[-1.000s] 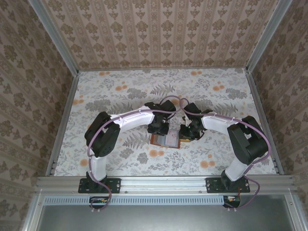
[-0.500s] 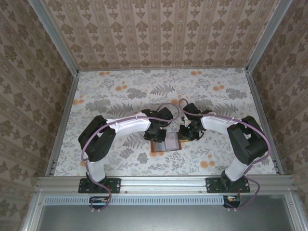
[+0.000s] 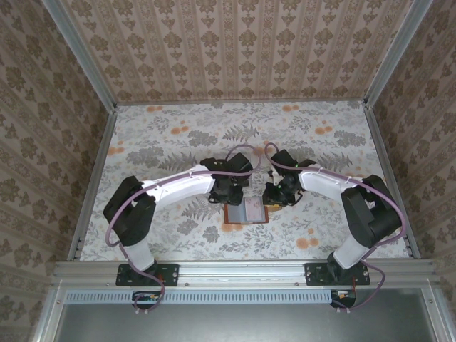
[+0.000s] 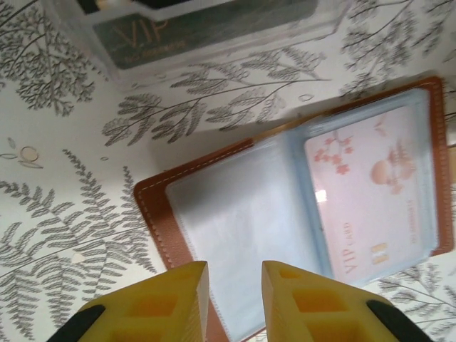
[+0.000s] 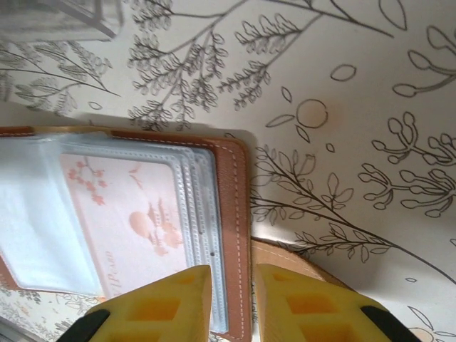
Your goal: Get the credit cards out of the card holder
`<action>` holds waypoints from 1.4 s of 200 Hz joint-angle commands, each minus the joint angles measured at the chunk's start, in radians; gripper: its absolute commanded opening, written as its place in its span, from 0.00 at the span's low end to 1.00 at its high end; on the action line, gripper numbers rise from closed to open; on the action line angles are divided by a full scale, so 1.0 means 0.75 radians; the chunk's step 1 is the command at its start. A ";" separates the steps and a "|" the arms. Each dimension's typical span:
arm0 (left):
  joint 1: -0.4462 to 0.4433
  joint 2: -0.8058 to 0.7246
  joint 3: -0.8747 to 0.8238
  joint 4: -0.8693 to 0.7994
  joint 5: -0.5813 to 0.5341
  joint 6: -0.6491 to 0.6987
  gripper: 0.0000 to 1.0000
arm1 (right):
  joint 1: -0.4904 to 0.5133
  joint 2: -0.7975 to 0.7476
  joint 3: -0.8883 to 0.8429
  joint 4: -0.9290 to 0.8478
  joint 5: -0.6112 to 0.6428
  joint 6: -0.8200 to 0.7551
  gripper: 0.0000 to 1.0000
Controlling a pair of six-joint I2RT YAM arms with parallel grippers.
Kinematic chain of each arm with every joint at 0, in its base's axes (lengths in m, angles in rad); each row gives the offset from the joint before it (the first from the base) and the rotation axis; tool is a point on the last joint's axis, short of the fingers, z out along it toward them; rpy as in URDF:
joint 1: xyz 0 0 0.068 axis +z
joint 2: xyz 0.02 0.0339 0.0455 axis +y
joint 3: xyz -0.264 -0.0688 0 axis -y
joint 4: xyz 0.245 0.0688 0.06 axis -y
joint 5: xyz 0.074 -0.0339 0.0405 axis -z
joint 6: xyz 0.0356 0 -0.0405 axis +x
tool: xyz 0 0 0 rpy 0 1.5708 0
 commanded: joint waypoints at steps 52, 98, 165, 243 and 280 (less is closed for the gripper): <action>0.047 0.019 -0.152 0.429 0.314 -0.167 0.23 | 0.015 0.042 0.013 0.095 -0.171 0.046 0.25; 0.077 0.034 -0.231 0.501 0.351 -0.190 0.22 | 0.017 0.092 0.005 0.142 -0.205 0.055 0.25; 0.079 0.077 -0.254 0.523 0.379 -0.188 0.22 | 0.021 0.133 -0.010 0.178 -0.226 0.058 0.25; 0.077 0.117 -0.263 0.522 0.376 -0.182 0.19 | 0.020 0.162 -0.026 0.186 -0.208 0.053 0.23; 0.077 0.103 -0.265 0.498 0.350 -0.173 0.17 | 0.021 0.154 -0.022 0.151 -0.159 0.042 0.22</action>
